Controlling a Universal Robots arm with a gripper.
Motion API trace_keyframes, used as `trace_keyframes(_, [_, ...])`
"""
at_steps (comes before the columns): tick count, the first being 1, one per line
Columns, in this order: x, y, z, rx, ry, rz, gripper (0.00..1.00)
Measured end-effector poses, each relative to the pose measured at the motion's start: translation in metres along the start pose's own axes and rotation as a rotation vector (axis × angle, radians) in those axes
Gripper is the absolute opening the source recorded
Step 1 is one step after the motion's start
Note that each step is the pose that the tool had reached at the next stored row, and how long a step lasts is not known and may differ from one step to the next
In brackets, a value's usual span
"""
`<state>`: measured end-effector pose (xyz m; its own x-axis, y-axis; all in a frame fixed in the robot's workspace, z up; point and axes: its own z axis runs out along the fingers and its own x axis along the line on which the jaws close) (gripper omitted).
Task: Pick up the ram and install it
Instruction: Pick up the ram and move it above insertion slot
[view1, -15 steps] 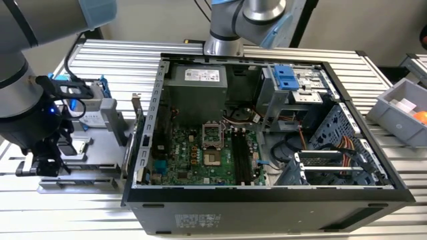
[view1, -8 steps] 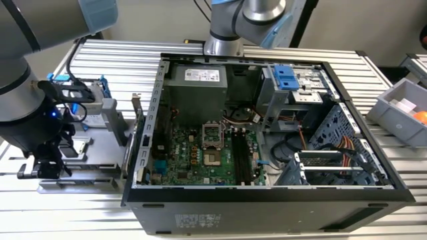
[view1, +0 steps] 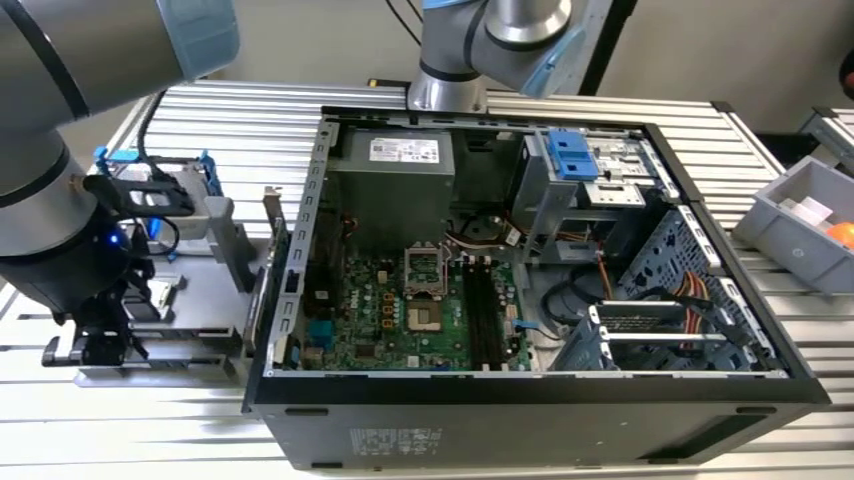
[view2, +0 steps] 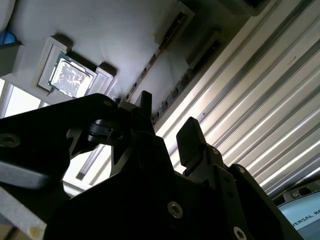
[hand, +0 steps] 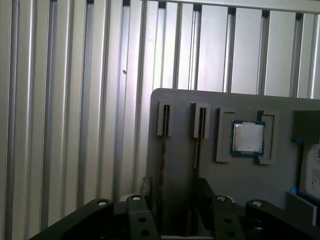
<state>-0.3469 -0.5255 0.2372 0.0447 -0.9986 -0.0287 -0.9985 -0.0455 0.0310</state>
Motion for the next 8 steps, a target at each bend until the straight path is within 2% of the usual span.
trace_keyframes(8, [0.0017, -0.0010, 0.0090, 0.0001, 0.0000, 0.002, 1.00])
